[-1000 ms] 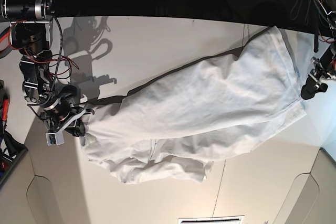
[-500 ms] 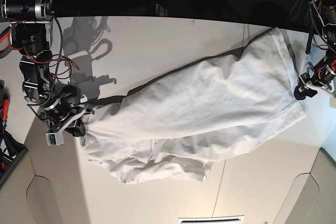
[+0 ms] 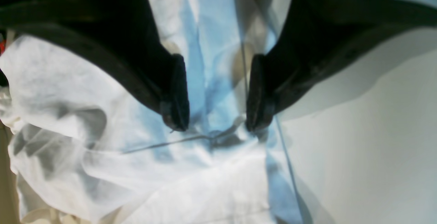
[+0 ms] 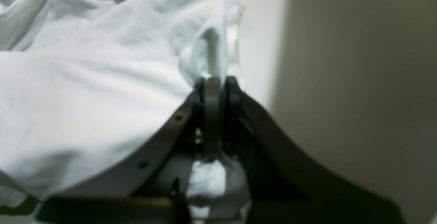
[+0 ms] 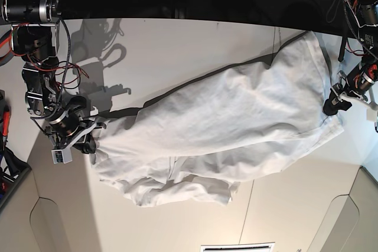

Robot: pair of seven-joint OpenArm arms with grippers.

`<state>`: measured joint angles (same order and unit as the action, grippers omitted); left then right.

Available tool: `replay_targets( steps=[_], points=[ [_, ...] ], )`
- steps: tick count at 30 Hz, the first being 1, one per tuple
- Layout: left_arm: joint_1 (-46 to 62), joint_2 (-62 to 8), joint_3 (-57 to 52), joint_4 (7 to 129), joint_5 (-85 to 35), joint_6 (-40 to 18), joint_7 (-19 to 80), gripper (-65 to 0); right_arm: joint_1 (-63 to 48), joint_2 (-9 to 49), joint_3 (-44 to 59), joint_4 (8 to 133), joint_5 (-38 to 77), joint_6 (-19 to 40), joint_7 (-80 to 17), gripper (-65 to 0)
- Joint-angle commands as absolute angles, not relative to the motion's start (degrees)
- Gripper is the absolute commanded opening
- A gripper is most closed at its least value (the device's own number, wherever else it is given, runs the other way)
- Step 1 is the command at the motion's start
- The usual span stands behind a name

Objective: Layout the t-shirt on the table in an organized manner, then fold the t-shirt properly
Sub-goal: 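Release and regrasp the shirt edge with the left gripper, then hold the shirt with both grippers and adjust the left grip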

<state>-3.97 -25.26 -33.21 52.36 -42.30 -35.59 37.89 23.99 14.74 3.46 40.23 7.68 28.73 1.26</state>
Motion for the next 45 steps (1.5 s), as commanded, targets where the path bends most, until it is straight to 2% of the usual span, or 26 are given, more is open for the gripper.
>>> replay_targets(
  steps=[1, 7, 12, 15, 21, 26, 33, 35, 38, 40, 43, 45],
  points=[
    [-4.8, -26.5, -33.4, 53.2, -43.5, -36.8, 37.1, -34.1, 25.5, 15.4, 3.6, 41.3, 8.1, 28.8, 2.5, -65.0],
    [-4.8, -26.5, -33.4, 53.2, -42.9, -36.8, 36.6, -34.1, 25.5, 15.4, 3.6, 41.3, 8.1, 28.8, 2.5, -65.0],
    [-4.8, -26.9, -33.3, 53.2, -30.6, -40.0, 28.1, -34.0, 25.5, 15.4, 3.6, 41.3, 8.1, 28.8, 2.5, -65.0],
    [-4.7, -27.2, -32.3, 53.2, -26.6, -40.0, 24.6, -31.6, 25.5, 15.4, 3.6, 41.3, 8.1, 28.8, 2.5, -65.0],
    [-4.8, -28.4, -22.6, 53.2, -17.0, -40.0, 15.8, -27.3, 25.5, 15.4, 3.6, 41.3, 8.1, 28.8, 2.5, -65.0],
    [-4.8, -28.4, -15.0, 53.2, -8.6, -33.3, 11.3, -27.4, 25.2, 15.4, 3.6, 41.3, 8.1, 28.8, 2.5, -65.0],
    [-4.8, -28.4, -13.0, 53.2, -8.1, -29.9, 12.4, -27.7, 24.9, 15.4, 3.6, 41.3, 8.1, 28.8, 2.5, -65.0],
    [-4.8, -28.5, -13.0, 53.2, -8.1, -28.7, 13.0, -31.7, 24.9, 15.4, 3.6, 41.3, 8.1, 28.8, 2.5, -65.0],
    [-4.8, -28.6, -13.3, 53.3, -8.1, -28.7, 13.5, -44.2, 24.9, 15.4, 3.6, 41.3, 8.1, 28.8, 2.5, -65.0],
    [-4.8, -28.6, -13.9, 53.5, -8.1, -28.7, 13.6, -50.3, 24.9, 15.4, 3.6, 41.3, 8.1, 28.8, 2.3, -65.0],
    [-4.7, -28.6, -15.5, 55.0, -9.1, -29.1, 14.7, -55.6, 24.9, 15.4, 3.6, 41.3, 7.9, 28.8, 1.3, -65.0],
    [-4.7, -28.6, -16.9, 56.7, -10.7, -30.2, 16.0, -56.4, 24.9, 15.4, 3.6, 41.3, 7.9, 28.8, 1.0, -65.0]
  ],
)
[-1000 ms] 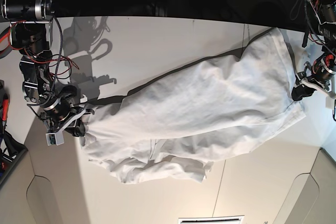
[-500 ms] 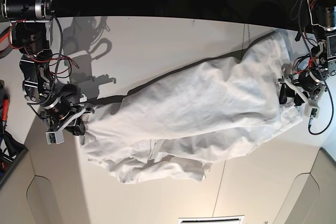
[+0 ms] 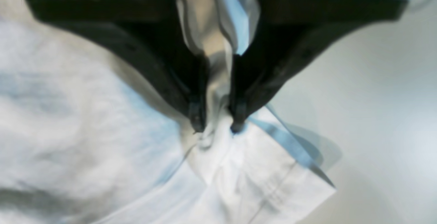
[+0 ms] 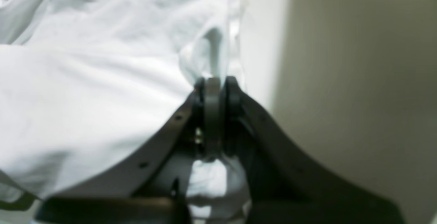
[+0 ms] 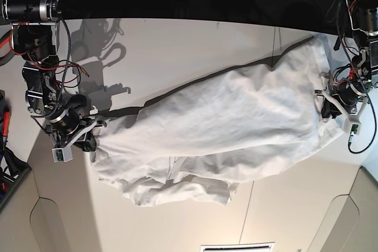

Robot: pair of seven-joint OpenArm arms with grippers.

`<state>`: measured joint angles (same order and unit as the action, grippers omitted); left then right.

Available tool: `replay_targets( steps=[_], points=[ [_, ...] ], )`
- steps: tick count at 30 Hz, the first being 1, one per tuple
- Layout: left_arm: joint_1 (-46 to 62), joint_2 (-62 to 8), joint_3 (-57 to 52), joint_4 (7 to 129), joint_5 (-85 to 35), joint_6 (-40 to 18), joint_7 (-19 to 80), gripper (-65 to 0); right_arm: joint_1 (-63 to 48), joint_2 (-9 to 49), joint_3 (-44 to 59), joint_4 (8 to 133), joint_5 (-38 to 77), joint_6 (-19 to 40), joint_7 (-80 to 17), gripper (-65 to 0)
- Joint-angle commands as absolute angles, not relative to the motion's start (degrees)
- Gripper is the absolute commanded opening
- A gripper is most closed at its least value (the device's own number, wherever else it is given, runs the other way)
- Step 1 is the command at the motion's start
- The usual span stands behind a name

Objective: Layout the t-shirt on the table in an organized manner, then fold the t-shirt properly
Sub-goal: 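Hold the shirt with both grippers and adjust the left grip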

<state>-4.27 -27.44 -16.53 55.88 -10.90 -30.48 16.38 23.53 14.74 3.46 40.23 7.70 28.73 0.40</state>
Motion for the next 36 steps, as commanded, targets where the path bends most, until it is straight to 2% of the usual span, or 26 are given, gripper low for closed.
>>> replay_targets(
  steps=[1, 8, 22, 36],
  points=[
    [-4.7, -28.6, -17.7, 57.6, -11.8, -31.0, 16.9, -56.4, 24.9, 15.4, 3.6, 41.3, 7.9, 28.8, 1.0, -65.0],
    [-4.7, -28.6, -21.3, 62.1, -16.6, -34.2, 21.3, -56.4, 24.9, 15.4, 3.6, 41.3, 7.9, 28.8, 1.0, -65.0],
    [-4.4, -28.6, -21.5, 62.3, -17.2, -35.9, 21.5, -56.4, 24.9, 15.4, 3.6, 41.3, 7.9, 28.8, 0.3, -65.0],
    [-4.4, -28.6, -21.5, 64.8, -15.6, -40.0, 21.5, -56.3, 24.9, 15.4, 3.6, 41.3, 7.9, 28.8, 0.3, -65.0]
  ],
)
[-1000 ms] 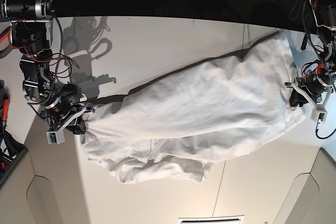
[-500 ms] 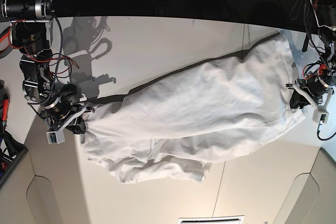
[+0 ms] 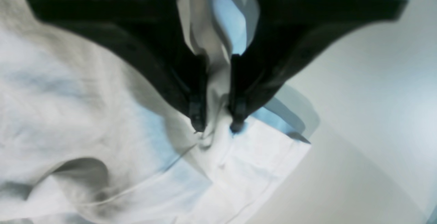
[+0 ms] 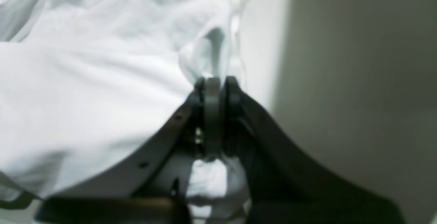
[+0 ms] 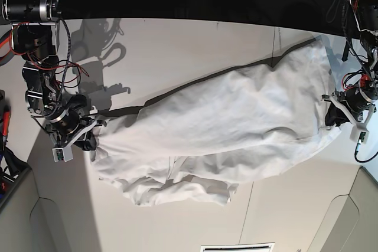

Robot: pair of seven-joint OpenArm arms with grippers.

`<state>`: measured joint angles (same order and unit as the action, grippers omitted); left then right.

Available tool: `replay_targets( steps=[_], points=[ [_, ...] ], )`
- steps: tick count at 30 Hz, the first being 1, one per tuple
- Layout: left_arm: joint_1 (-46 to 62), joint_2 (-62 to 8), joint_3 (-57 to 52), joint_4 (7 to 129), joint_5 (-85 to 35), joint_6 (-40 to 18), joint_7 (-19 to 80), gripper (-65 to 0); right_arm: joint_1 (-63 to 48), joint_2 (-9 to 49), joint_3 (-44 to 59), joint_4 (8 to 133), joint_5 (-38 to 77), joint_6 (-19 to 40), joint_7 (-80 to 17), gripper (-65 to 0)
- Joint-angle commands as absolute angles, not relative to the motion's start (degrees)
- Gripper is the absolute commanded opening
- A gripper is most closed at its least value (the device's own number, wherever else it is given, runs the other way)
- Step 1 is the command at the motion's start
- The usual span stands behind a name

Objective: Layout the t-shirt on the table in an organized manner, then fold the t-shirt properly
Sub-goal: 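Hold the shirt with both grippers and adjust the left grip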

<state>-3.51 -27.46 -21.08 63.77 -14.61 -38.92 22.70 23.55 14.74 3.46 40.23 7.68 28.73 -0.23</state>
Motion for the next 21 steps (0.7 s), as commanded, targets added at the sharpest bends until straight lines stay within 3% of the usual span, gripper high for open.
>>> replay_targets(
  steps=[1, 6, 12, 16, 21],
  points=[
    [-4.4, -28.6, -21.5, 64.8, -15.6, -40.0, 21.4, -56.0, 24.9, 15.4, 3.6, 41.3, 7.9, 28.8, 0.3, -65.0],
    [-4.4, -28.6, -21.5, 64.8, -15.6, -40.0, 21.5, -47.4, 24.9, 15.4, 3.6, 41.3, 7.9, 28.8, 0.3, -65.0],
    [-4.4, -28.6, -21.5, 64.8, -15.6, -40.0, 21.5, -46.7, 24.9, 15.4, 3.6, 41.3, 8.0, 28.8, 0.3, -65.0],
    [-4.4, -28.4, -21.5, 64.8, -15.6, -40.0, 21.5, -39.6, 24.9, 15.4, 3.6, 41.3, 8.0, 28.8, 0.3, -65.0],
    [-4.4, -28.0, -21.5, 64.8, -15.7, -40.0, 21.5, -39.4, 24.9, 15.4, 3.6, 41.3, 8.0, 28.8, 0.3, -65.0]
  ],
)
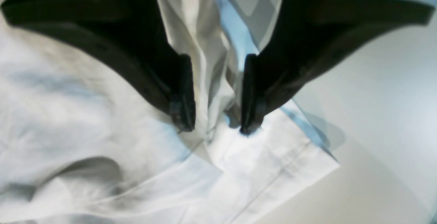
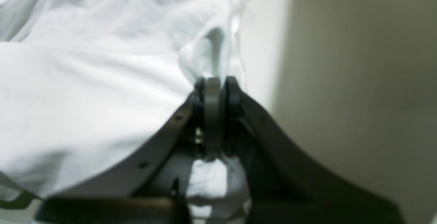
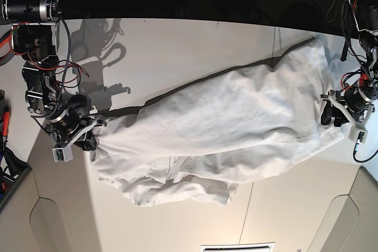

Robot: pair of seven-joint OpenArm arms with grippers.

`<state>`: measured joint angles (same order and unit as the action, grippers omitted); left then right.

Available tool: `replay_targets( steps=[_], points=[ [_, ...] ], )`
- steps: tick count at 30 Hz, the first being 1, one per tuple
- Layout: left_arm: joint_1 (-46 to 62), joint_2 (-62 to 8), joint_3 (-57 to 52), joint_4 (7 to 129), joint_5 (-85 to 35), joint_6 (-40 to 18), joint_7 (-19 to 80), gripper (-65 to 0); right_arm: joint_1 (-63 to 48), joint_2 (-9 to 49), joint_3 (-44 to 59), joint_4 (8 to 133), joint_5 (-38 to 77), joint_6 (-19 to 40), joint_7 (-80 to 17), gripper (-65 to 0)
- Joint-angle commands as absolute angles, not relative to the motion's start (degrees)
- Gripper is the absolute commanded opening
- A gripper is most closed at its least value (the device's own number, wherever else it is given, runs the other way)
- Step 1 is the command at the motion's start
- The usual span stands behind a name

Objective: Layout the t-shirt on the table in an organized manner, then fold the t-shirt properly
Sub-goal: 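Hold the shirt with both grippers and adjust the left grip, then lift the stretched shirt with both grippers and swing it across the table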

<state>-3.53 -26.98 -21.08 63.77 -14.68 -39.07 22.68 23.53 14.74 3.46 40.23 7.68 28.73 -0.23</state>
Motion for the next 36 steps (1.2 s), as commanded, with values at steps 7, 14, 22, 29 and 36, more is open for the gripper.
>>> replay_targets(
  steps=[7, 14, 22, 29, 36],
  points=[
    [-4.4, -26.3, -21.5, 64.8, -17.2, -40.0, 22.2, -54.2, 24.9, 15.4, 3.6, 41.3, 8.0, 28.8, 0.3, -65.0],
    [-4.5, -26.9, -21.5, 64.8, -21.9, -40.0, 22.5, -65.0, 24.9, 15.4, 3.6, 41.3, 8.0, 28.8, -2.6, -65.0],
    [-10.3, -29.9, -21.5, 65.0, -27.0, -40.0, 21.3, -65.0, 26.9, 14.7, 3.6, 41.3, 17.0, 28.7, -6.3, -65.0],
    [-20.1, -31.3, -19.8, 64.9, -27.0, -40.0, 21.8, -65.0, 31.2, 12.1, 3.6, 41.3, 16.8, 27.7, -7.5, -65.0],
    [-30.0, -37.5, -10.7, 64.9, -28.7, -40.0, 21.9, -65.0, 36.0, 11.1, 4.6, 41.3, 15.3, 23.1, -7.7, -65.0]
  ],
)
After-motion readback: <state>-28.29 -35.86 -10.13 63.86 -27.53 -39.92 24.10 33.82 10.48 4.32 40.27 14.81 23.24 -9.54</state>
